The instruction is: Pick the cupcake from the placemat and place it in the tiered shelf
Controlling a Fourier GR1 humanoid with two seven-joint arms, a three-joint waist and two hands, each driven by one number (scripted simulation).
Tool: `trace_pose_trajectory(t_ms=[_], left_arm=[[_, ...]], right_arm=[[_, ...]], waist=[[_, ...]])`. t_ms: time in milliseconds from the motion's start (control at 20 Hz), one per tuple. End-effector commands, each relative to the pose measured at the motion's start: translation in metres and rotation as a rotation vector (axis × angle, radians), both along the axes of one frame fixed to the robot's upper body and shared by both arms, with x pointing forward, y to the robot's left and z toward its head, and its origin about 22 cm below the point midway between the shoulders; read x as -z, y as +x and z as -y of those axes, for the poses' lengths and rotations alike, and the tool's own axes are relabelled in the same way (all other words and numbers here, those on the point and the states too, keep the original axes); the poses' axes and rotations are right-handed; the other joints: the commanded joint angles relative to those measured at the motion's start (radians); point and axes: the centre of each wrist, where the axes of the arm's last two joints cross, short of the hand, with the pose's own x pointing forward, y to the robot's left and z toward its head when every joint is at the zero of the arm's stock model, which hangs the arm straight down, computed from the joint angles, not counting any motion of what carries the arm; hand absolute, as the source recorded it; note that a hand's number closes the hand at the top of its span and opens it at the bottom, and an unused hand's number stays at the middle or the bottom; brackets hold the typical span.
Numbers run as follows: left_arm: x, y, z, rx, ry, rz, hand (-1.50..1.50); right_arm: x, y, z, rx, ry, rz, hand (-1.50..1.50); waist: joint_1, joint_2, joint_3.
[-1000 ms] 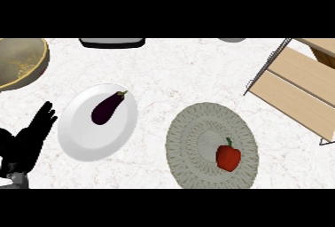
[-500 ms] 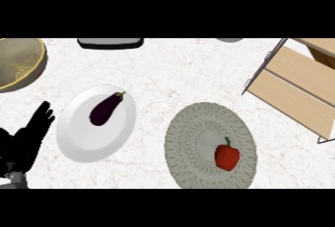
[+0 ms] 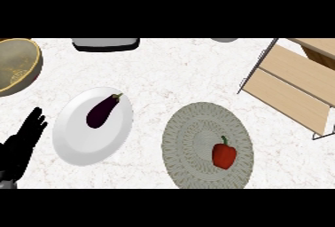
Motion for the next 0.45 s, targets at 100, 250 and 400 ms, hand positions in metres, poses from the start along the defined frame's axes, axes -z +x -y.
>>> trace_pose_trajectory(t_ms=[100,250,400], left_arm=[[0.005,-0.013,-0.003,-0.025,-0.009,-0.008,0.00],[0.006,-0.014,-0.017,-0.066,-0.008,-0.014,0.00],[0.009,-0.028,-0.017,-0.060,0.008,-0.020,0.00]], right_arm=[[-0.021,-0.076,0.027,0.056,0.020,-0.115,-1.50],[-0.022,-0.105,0.041,0.023,0.011,-0.115,-1.50],[-0.033,-0.137,0.058,0.018,-0.013,-0.113,-1.50]], waist=[[-0.037,-0.011,0.000],[-0.065,-0.015,0.000],[-0.077,-0.021,0.000]])
